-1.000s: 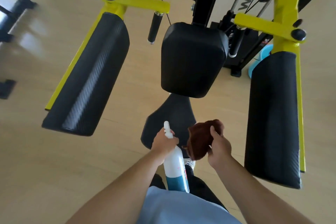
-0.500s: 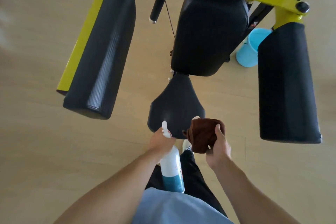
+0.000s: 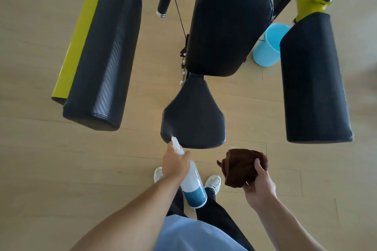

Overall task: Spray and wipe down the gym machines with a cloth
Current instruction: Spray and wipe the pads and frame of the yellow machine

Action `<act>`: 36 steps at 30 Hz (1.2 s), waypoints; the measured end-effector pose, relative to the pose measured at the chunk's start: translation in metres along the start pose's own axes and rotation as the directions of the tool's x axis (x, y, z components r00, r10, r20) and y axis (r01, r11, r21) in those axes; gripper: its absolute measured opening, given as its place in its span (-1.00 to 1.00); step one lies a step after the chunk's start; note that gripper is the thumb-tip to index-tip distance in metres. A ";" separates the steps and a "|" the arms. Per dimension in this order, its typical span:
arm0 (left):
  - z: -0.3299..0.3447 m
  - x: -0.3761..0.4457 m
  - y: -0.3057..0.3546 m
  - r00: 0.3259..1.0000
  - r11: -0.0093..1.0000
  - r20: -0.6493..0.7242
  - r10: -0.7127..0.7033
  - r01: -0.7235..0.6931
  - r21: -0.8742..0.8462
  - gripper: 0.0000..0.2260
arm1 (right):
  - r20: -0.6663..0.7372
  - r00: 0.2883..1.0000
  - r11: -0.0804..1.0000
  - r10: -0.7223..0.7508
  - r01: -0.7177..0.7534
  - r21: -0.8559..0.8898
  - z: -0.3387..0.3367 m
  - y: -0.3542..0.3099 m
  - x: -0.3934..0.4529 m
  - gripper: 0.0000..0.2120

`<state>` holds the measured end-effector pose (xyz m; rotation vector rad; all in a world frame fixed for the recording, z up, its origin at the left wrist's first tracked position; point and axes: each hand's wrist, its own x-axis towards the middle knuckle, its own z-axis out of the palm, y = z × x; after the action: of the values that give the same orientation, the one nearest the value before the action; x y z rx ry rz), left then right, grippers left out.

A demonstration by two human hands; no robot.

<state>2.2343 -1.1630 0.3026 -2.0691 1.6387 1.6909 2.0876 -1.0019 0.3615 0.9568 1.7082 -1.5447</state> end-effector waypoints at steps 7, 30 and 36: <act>0.008 0.009 0.008 0.996 0.990 0.090 0.027 -0.040 0.136 -0.72 | -0.019 1.000 1.000 0.008 -0.008 -0.019 -0.010 0.001 0.005 -0.68; 0.093 -0.036 0.014 0.920 0.917 0.380 0.099 -0.232 0.324 -0.74 | -0.080 0.997 1.000 0.011 -0.013 -0.028 -0.057 -0.021 0.030 -0.68; 0.070 -0.025 0.007 0.995 0.972 0.103 0.005 -0.029 0.234 -0.70 | -0.044 0.998 0.993 0.043 -0.047 -0.105 -0.056 -0.014 0.031 -0.80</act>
<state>2.1827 -1.1097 0.2950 -1.8354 1.7338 1.4949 2.0595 -0.9443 0.3490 0.9727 1.7672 -1.3996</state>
